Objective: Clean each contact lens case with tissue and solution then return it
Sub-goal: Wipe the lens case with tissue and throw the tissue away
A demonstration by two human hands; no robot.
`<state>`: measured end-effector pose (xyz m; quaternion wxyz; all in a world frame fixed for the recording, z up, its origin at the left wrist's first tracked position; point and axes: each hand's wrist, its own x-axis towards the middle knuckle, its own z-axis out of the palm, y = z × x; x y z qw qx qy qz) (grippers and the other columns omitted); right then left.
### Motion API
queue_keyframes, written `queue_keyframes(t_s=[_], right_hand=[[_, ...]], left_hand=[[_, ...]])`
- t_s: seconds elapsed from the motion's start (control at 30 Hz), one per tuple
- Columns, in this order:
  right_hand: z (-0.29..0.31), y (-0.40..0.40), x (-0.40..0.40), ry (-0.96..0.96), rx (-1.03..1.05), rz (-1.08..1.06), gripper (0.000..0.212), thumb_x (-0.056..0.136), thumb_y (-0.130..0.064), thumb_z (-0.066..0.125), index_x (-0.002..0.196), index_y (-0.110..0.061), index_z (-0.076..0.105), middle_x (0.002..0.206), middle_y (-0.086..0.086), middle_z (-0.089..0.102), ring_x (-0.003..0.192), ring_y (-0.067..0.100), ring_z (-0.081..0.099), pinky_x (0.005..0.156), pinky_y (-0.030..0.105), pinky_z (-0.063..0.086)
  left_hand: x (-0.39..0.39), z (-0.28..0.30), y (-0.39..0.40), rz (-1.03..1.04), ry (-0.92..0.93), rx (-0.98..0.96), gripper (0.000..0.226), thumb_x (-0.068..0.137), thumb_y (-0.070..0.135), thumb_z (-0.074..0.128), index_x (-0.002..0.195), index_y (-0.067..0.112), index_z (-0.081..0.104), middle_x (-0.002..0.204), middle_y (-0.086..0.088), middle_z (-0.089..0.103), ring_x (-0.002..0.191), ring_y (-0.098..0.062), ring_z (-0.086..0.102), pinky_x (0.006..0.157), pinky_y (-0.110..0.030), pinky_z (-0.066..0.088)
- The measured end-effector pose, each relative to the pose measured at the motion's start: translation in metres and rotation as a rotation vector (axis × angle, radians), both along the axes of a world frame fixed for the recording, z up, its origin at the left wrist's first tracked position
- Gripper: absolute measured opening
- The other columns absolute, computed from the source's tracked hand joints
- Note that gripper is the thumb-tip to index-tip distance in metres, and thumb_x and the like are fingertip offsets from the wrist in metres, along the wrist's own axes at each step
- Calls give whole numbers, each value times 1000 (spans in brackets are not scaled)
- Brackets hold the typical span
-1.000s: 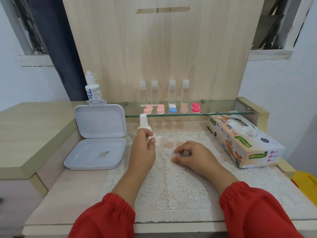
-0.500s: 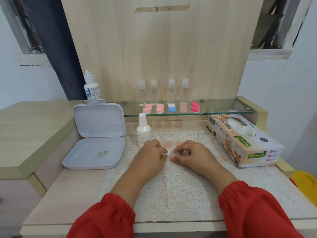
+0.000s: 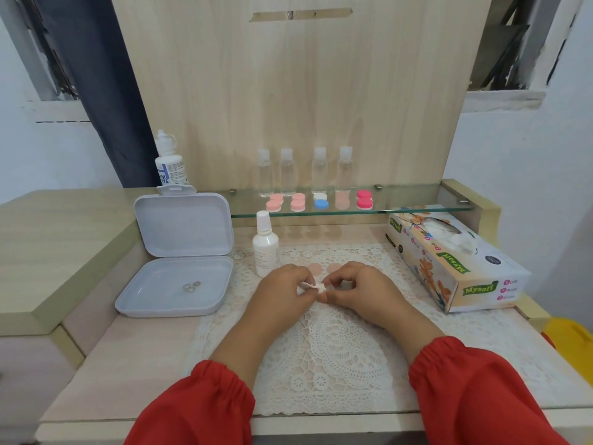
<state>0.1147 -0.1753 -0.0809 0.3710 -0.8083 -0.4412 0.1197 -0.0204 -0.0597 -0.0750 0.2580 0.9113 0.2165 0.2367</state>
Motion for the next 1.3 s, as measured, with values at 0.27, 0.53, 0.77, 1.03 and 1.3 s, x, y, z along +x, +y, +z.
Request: queue_keyframes(t_s=[0.27,0.53,0.77,1.03,1.3], right_hand=[[-2,1,1,-17,12,8,22,75,-40,77,96,-34,74,91,-15,61,81,-1,54,73,23,41],[0,0,0,-42,14,23,15,78,-34,75,93,-39,74,88,-16,61,79,-1,53,73,27,46],[2,-2,-2,-17,8,40,24,72,-39,79,95,-40,73,87,-16,61,85,2,56,80,31,49],[3,-6,-2,6,4,30,22,71,-42,80,92,-39,72,86,-21,60,82,-1,55,78,25,47],[2,-6,-3,25,20,3,23,70,-43,81,90,-36,72,89,-17,63,79,1,57,76,26,49]], left_hand=[[13,6,-13,120,74,1,24,83,29,62,104,17,62,100,-2,58,90,-20,56,68,-28,41],[26,13,-20,216,49,-245,15,76,20,64,75,17,50,72,5,54,63,-11,50,50,-22,31],[35,12,-16,310,117,-255,7,81,18,55,84,13,50,79,0,54,76,-20,53,54,-28,32],[6,5,0,177,-396,-6,5,86,17,68,85,16,63,86,6,55,79,-8,50,67,-12,35],[-2,-3,-8,-7,-73,387,19,91,19,57,104,18,71,87,-5,67,86,-22,58,70,-37,50]])
